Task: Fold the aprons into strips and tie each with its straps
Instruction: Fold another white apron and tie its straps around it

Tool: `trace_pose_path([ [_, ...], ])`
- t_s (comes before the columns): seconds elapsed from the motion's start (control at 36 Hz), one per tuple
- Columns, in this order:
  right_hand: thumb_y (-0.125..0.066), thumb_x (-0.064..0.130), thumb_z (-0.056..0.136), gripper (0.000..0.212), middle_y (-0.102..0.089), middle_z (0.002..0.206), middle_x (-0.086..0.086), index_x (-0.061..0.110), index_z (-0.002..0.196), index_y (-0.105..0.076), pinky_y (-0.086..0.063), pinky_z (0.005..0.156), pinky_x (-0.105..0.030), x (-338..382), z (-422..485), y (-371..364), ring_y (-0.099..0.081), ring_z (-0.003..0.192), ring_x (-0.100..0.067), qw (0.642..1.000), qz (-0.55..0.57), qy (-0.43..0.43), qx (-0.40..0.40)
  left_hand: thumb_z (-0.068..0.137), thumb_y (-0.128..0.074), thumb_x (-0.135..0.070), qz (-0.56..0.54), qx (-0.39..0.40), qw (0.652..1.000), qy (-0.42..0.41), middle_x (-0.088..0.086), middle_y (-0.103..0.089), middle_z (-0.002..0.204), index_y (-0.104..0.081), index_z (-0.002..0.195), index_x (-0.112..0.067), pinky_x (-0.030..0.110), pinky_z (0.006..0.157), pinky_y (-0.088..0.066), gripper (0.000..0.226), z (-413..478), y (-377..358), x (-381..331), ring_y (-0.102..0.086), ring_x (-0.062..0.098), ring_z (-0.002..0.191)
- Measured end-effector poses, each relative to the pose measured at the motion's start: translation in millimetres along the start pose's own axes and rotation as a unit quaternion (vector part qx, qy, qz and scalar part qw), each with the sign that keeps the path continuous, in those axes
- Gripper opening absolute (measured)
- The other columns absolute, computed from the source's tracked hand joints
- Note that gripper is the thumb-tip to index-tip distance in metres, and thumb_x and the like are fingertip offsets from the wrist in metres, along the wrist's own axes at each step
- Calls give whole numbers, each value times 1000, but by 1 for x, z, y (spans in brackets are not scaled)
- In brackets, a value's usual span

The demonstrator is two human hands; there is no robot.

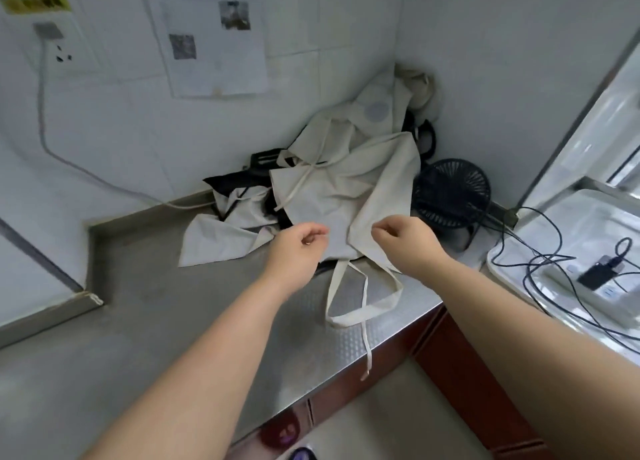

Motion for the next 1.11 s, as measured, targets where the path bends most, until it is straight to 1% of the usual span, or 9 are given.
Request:
trace_pose_path([
  [0.14,-49,20,91,18,-56,72,10,17,90,-66,-36,61,-22,-37,24,11,-45,60,-6,999,7,-41,-13,88,-59,-15,39,39,998,34,-1,-65,106,-65,115,-13,26,93,-46,27,33,-43,9,-60,12,94],
  [0.28,-49,23,94,24,-65,91,-1,13,105,-66,-45,68,-26,-43,66,21,-58,78,-16,998,-21,-60,-8,88,-59,-20,66,29,995,63,5,-52,129,-56,127,-17,26,97,-39,39,82,-54,18,-52,19,114],
  [0.42,-48,23,94,20,-59,74,-3,12,85,-63,-39,55,-25,-30,129,12,-52,66,-18,998,-49,-40,24,93,-54,-25,96,26,992,75,7,-34,142,-43,138,-19,21,90,-33,47,144,-36,25,-46,21,119],
  [0.53,-49,22,94,28,-49,67,6,26,67,-52,-35,55,-25,-17,178,-12,-47,66,-16,998,-38,-21,35,92,-54,-26,113,-21,989,94,7,-23,148,-35,143,-24,32,105,-33,54,191,-14,45,-33,26,131],
  [0.72,-52,27,94,33,-60,120,-2,17,125,-58,-37,81,-19,-4,219,-81,-56,106,-18,990,-74,-6,118,88,-60,-40,175,-83,955,224,11,6,156,-23,147,-36,44,115,-20,70,212,23,113,-6,32,144],
  [0.86,-54,31,93,53,-28,146,1,28,143,-35,-35,87,-19,16,236,-151,-44,124,-19,974,-92,52,198,76,-72,-48,192,-71,914,350,8,27,153,12,146,-42,58,114,-10,110,198,45,169,15,35,143],
  [0.97,-61,42,86,75,-3,154,-3,39,147,-17,-26,112,-40,26,234,-191,-16,140,-29,941,-172,116,269,60,-79,-57,215,-34,889,403,12,4,155,34,140,-27,48,111,-21,142,177,52,211,-4,36,142],
  [1.03,-61,51,82,80,4,154,-1,44,146,-14,-25,112,-46,26,237,-208,-11,140,-31,919,-227,130,294,68,-74,-56,291,-28,877,382,11,-15,149,21,145,-29,46,105,-31,126,175,58,219,-22,35,135],
  [1.11,-63,57,78,88,11,153,-1,44,147,-11,-19,114,-48,20,241,-222,-4,141,-33,893,-275,123,333,87,-59,-44,364,-52,869,330,10,-39,135,-29,139,-30,42,93,-39,62,184,70,221,-40,34,122],
])
Point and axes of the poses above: each hand's wrist, its own z-axis towards the middle knuckle, its own y-axis out of the back of the hand, x = y × z, the point moved 4 cm from there along z, towards the middle knuckle
